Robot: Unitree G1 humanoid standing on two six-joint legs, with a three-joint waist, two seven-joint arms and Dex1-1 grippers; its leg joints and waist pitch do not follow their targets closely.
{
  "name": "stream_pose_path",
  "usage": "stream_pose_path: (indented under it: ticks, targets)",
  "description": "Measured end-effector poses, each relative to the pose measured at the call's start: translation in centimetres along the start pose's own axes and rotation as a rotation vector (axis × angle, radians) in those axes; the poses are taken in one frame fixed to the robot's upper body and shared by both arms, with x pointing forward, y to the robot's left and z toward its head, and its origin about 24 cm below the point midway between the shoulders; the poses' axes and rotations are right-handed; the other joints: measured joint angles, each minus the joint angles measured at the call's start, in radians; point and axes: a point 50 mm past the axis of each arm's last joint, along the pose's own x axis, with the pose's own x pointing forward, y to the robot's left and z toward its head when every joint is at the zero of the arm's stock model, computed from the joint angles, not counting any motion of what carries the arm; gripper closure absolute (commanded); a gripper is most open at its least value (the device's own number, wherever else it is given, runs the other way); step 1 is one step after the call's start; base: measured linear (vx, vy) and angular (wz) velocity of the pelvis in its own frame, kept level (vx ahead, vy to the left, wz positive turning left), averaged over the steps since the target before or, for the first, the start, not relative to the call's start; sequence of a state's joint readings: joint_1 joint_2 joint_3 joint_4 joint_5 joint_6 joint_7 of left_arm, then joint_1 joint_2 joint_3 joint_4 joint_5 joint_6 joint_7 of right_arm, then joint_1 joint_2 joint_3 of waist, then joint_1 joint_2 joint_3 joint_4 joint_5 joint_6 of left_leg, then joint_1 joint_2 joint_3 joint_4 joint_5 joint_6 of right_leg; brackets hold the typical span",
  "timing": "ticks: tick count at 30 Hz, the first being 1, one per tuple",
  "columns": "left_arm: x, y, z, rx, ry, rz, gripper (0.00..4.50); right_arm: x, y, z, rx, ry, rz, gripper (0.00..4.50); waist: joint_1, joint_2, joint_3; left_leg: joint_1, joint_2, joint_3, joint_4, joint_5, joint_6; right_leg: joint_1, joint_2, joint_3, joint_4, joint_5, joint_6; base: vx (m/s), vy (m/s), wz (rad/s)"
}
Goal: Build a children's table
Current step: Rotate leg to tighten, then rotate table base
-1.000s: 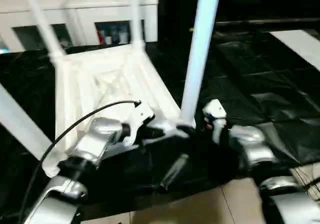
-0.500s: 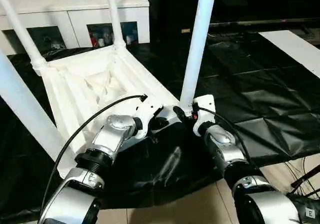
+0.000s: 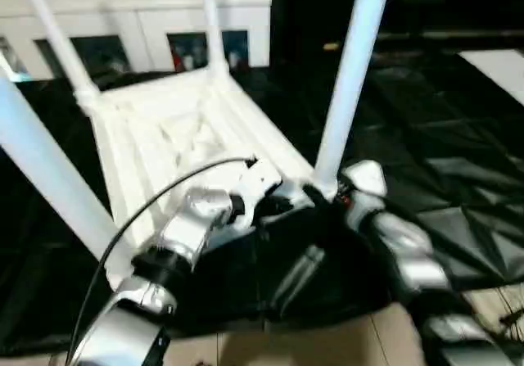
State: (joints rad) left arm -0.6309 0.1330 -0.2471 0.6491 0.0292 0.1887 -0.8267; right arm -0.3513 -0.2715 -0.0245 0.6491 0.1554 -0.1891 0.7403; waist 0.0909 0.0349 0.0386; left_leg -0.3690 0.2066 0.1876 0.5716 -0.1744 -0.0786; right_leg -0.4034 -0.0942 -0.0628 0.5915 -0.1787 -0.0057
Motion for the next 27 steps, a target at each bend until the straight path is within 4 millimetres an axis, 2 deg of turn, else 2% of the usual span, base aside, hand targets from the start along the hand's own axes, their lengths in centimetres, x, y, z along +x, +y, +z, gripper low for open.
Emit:
stream_pose_path:
  ticks: [1, 5, 6, 9, 12, 15, 16, 22, 27]
  targets:
    - [-0.1, 0.1, -0.1, -0.007, -0.014, 0.009, 4.06, -1.0, -0.2, 0.0, -0.003, 0.012, 0.033, 0.56, -0.001, 0.001, 0.001, 0.0, 0.0, -0.001, 0.0, 0.0, 0.0, 0.0, 0.0, 0.0, 0.0, 0.0, 0.0, 0.0, 0.0, 0.0]
    - [-0.8, -0.3, 0.5, -0.073, -0.119, 0.014, 3.9, -3.1, -0.5, 1.0, -0.022, 0.005, 0.128, 0.56, -0.007, 0.001, 0.004, -0.001, 0.001, -0.002, 0.0, 0.0, 0.0, -0.001, 0.001, -0.001, 0.0, 0.001, 0.001, 0.0, 0.0, 0.0]
    - [-0.9, -0.7, 1.0, -0.071, -0.148, 0.002, 3.6, -3.3, -0.6, 1.4, -0.024, -0.003, 0.145, 0.56, -0.007, 0.001, 0.004, -0.001, 0.001, -0.002, 0.0, 0.0, 0.0, -0.001, 0.001, -0.001, 0.0, 0.001, 0.001, 0.0, 0.0, 0.0]
    - [-1.4, -1.3, 2.9, -0.04, -0.22, -0.027, 3.51, -3.3, -0.4, 2.3, -0.018, -0.031, 0.185, 0.56, -0.007, 0.001, 0.004, -0.001, 0.001, -0.002, 0.0, 0.0, 0.0, -0.001, 0.001, -0.001, 0.0, 0.0, 0.001, 0.0, 0.0, 0.0]
    - [-2.4, -1.6, 3.4, -0.017, -0.24, -0.043, 3.07, -3.2, 0.0, 2.5, -0.013, -0.035, 0.206, 0.56, -0.009, 0.002, 0.004, -0.001, 0.001, -0.002, 0.0, 0.0, 0.0, -0.001, 0.001, -0.001, 0.0, 0.0, 0.002, 0.0, 0.0, 0.0]
    - [-3.9, -2.0, 2.3, -0.018, -0.189, -0.071, 3.0, -2.6, 0.7, 2.4, 0.005, -0.033, 0.217, 0.56, -0.013, 0.001, 0.004, -0.001, 0.001, -0.002, -0.001, 0.0, 0.0, -0.002, 0.001, -0.001, 0.0, -0.001, 0.004, 0.0, 0.0, 0.0]
    - [-4.6, -2.4, 1.7, -0.015, -0.148, -0.096, 2.72, -2.3, 1.1, 2.4, 0.016, -0.04, 0.221, 0.56, -0.016, 0.001, 0.004, -0.001, 0.001, -0.002, -0.002, 0.0, 0.0, -0.002, 0.001, -0.001, 0.0, -0.002, 0.004, 0.0, 0.0, 0.0]
    - [-7.7, -4.6, -1.2, -0.026, 0.041, -0.184, 2.26, -0.3, 2.3, 3.2, 0.031, -0.083, 0.25, 0.56, -0.02, 0.002, 0.004, -0.002, 0.001, -0.003, -0.002, 0.0, -0.001, -0.003, 0.001, -0.001, 0.001, -0.002, 0.005, 0.0, 0.0, 0.0]
    - [-8.9, -6.1, -1.4, -0.05, 0.037, -0.21, 1.88, 1.1, 2.9, 4.1, 0.038, -0.125, 0.268, 0.56, -0.022, 0.001, 0.004, -0.002, 0.0, -0.002, -0.001, 0.0, -0.001, -0.002, 0.001, 0.001, 0.002, -0.002, 0.005, 0.0, 0.0, 0.0]
